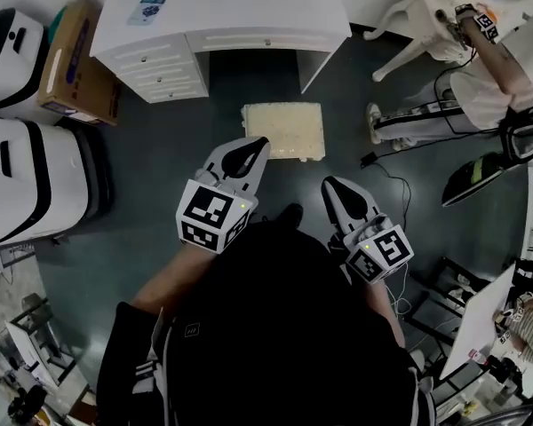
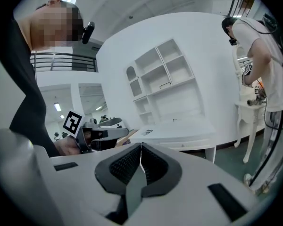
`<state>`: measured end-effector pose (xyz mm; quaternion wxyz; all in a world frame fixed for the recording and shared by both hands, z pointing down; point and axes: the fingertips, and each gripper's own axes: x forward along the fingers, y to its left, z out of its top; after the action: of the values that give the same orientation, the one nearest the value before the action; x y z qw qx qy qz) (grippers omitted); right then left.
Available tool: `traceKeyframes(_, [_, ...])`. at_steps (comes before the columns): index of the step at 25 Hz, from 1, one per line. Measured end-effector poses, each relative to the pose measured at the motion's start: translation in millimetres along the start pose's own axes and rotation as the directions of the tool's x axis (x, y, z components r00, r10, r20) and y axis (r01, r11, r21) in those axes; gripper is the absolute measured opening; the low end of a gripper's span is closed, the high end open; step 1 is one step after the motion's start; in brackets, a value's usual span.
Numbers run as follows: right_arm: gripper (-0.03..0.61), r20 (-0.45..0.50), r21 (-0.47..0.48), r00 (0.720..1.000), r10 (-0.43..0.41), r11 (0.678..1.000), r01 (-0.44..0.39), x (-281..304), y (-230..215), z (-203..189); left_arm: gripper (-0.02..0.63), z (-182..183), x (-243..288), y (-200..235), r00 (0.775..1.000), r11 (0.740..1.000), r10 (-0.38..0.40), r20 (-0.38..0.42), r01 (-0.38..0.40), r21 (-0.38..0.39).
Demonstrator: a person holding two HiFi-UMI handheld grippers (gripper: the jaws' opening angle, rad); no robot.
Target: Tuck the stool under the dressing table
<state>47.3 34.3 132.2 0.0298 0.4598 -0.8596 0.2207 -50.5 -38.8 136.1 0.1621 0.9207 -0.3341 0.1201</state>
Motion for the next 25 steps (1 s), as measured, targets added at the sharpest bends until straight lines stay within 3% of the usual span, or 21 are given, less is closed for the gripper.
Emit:
traceKeyframes(13, [0.020,-0.078,0.037,0.993,0.093,0.995,-0.091,-62,-117,-13,0.006,-25,75,-76,0.992,0.988,0.123,-0.025,-0.125,-0.090])
traceKeyframes(21, [0.020,-0.105,0.021,0.975,0.194,0.981,-0.192,-11,-114,0,0.006,-16,72,-34,0.974,0.969,0.227,0.000,-0.226,-0.098])
traceKeyframes(25, [0.020,-0.117,0.004,0.974,0.194,0.981,-0.195,20,-117,10,0.006,-4,76,-9,0.974,0.974,0.219,0.052,-0.216,-0.066])
